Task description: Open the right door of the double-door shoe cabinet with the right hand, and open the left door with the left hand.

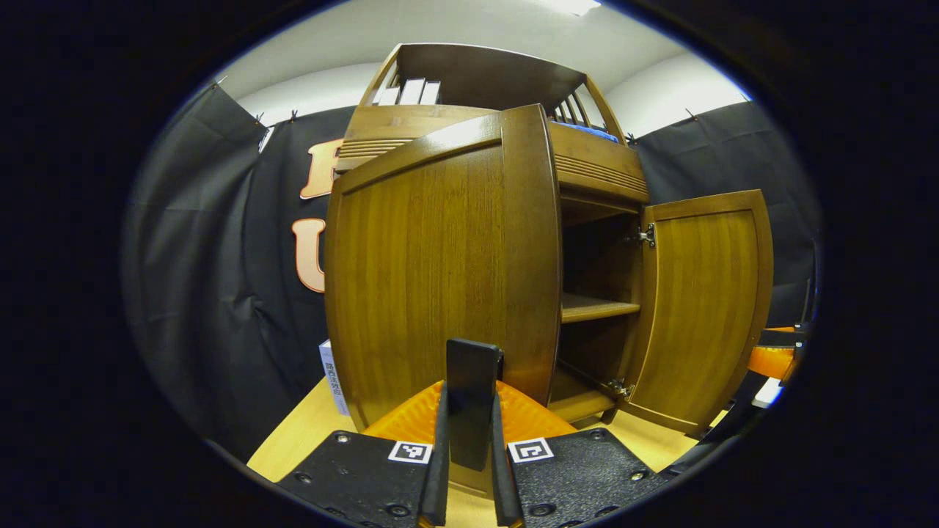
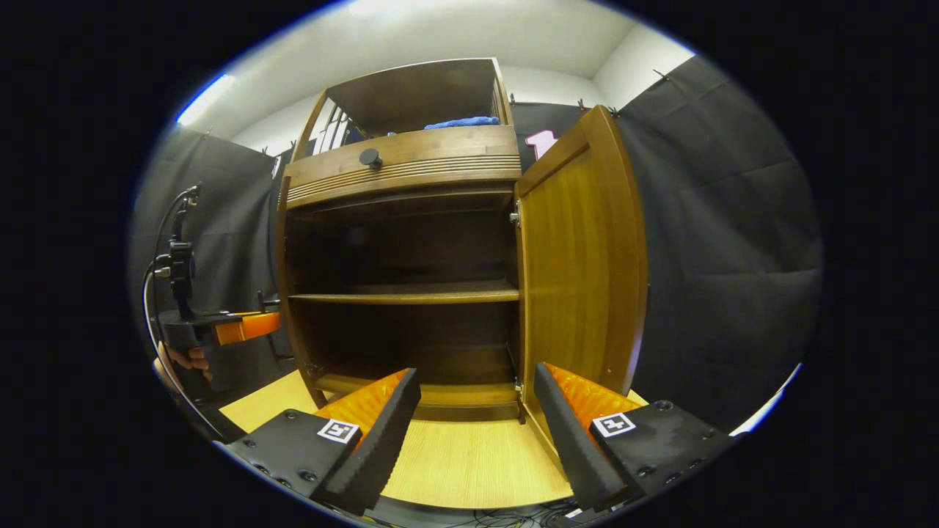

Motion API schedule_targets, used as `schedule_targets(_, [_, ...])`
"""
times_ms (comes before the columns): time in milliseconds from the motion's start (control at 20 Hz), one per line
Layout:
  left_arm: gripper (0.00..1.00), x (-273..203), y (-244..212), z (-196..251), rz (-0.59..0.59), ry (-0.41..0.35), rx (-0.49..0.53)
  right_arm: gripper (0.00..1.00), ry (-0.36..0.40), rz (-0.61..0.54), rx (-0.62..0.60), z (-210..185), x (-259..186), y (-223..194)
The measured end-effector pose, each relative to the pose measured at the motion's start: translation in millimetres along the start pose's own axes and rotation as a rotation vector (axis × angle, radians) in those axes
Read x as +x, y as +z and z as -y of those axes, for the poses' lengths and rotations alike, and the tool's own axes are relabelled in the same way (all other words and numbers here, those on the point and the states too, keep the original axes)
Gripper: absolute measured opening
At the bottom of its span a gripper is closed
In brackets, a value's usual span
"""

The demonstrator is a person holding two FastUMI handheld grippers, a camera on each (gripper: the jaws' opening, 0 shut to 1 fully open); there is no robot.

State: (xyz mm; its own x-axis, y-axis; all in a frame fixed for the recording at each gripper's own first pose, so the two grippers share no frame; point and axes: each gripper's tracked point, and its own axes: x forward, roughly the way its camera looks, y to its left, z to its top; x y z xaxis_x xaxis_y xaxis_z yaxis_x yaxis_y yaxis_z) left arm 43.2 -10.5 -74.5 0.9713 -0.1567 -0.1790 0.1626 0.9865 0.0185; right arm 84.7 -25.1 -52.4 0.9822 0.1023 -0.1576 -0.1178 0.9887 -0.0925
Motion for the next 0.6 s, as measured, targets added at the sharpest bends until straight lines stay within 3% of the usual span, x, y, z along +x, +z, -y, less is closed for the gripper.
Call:
schedule_targets(50, [0.24,-5.1,1.0,-5.9,0.005,0.014,-0.009,0.94,0.006,0.002,0.001,-2.2,1.1,0.6])
schedule_targets(150, [0.24,-16.0,1.8,-18.0,0.026,0.059,-0.035,0.94,0.020,0.002,-0.004,-4.7,2.7,0.8])
schedule_targets(200, [0.25,-22.1,2.7,-23.0,0.039,0.085,-0.040,1.00,0.024,0.001,-0.007,-5.3,2.9,0.1])
schedule_targets(350, [0.22,-36.6,1.7,-42.8,0.068,0.142,-0.054,0.94,0.039,-0.006,-0.011,-8.4,3.1,-1.2])
schedule_targets(600, [0.17,-55.7,0.5,-80.9,0.088,0.218,-0.049,0.94,0.067,-0.001,-0.016,-14.4,6.7,0.2])
